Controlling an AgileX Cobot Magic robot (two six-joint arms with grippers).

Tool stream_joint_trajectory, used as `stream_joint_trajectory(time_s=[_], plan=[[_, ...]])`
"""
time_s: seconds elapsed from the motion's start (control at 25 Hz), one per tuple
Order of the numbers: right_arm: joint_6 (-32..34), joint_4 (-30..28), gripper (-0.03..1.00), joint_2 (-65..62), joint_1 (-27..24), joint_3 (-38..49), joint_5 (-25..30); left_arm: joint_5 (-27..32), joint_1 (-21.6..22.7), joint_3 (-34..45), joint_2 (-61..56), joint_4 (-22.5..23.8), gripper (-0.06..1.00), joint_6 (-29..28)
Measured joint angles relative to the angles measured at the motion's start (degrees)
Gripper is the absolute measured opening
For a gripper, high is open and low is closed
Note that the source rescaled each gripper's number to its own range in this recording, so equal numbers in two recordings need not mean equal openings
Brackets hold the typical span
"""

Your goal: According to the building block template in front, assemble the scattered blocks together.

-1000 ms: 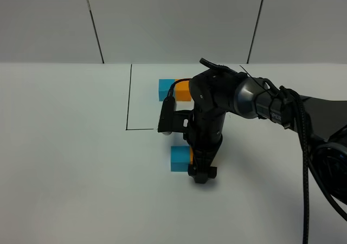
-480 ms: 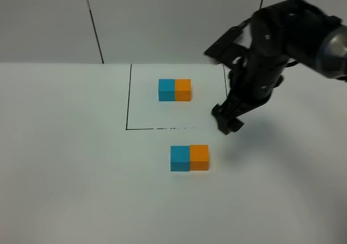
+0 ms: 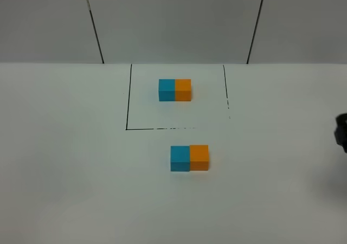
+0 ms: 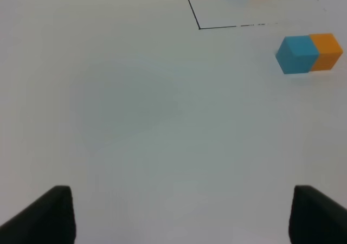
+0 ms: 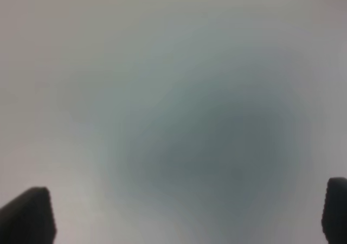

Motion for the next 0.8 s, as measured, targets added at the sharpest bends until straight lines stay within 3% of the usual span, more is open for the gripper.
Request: stream_joint_trajectory(time_s=[0.28, 0.56, 0.8], plan=[[6.5, 0.5, 0.99, -26.6, -4.2, 15.4, 7.0, 0.0, 0.0, 0.0, 0.0, 0.0, 0.68, 0.0], [9.6, 4.0, 0.99, -45.0, -4.2, 19.1, 14.5, 0.0, 0.0, 0.0, 0.0, 0.0, 0.68, 0.0], [10.6, 5.0, 0.97, -55.5, -4.2, 22.0, 15.9, 0.0, 0.0, 0.0, 0.0, 0.0, 0.68, 0.0]])
